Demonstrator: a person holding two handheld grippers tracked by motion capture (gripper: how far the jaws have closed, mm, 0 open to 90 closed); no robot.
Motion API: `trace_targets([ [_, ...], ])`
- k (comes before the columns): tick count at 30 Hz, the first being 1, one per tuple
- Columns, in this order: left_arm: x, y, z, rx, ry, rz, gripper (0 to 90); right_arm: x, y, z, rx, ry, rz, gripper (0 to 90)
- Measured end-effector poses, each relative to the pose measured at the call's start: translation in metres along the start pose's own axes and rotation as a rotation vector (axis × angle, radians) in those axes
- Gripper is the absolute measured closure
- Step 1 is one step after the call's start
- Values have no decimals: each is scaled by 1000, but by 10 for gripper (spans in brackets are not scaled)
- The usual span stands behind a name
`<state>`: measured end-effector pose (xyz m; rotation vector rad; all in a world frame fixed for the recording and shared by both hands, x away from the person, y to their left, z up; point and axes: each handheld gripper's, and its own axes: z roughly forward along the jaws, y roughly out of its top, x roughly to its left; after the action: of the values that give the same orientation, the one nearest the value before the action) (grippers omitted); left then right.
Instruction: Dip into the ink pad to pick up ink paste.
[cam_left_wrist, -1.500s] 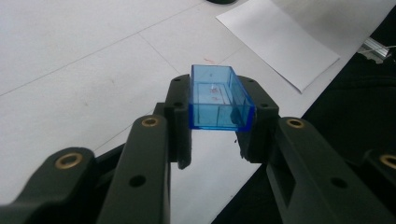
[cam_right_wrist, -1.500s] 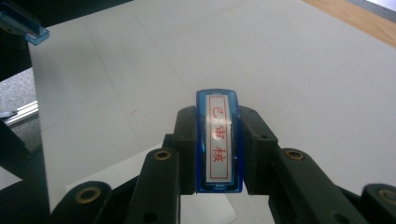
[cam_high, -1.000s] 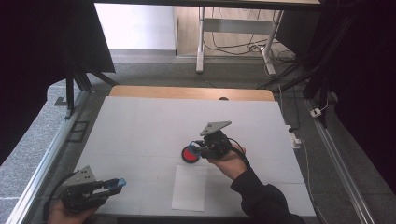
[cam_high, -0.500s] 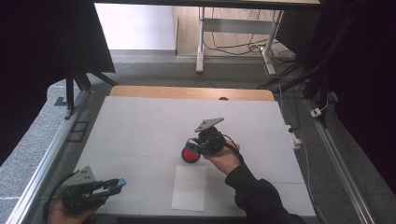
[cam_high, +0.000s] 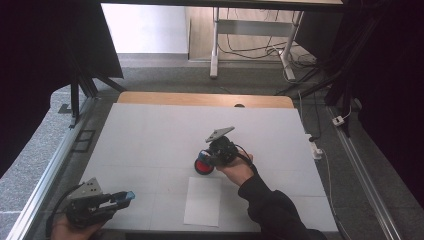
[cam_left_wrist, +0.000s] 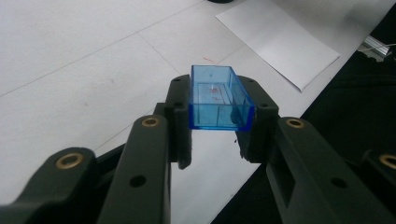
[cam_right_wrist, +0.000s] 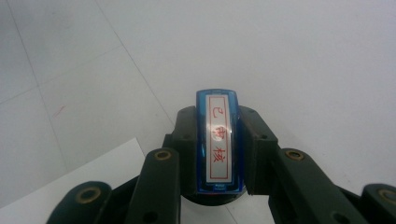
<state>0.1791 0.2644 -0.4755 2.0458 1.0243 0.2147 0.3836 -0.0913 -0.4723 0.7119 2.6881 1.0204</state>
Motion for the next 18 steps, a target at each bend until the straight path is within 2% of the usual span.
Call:
trace_targets([
  [12, 0, 0, 0, 1, -4, -2, 683, 2, -2, 11, 31, -11, -10, 718],
  [18, 0, 0, 0, 3, -4, -1, 683, 2, -3, 12, 26, -21, -7, 719],
])
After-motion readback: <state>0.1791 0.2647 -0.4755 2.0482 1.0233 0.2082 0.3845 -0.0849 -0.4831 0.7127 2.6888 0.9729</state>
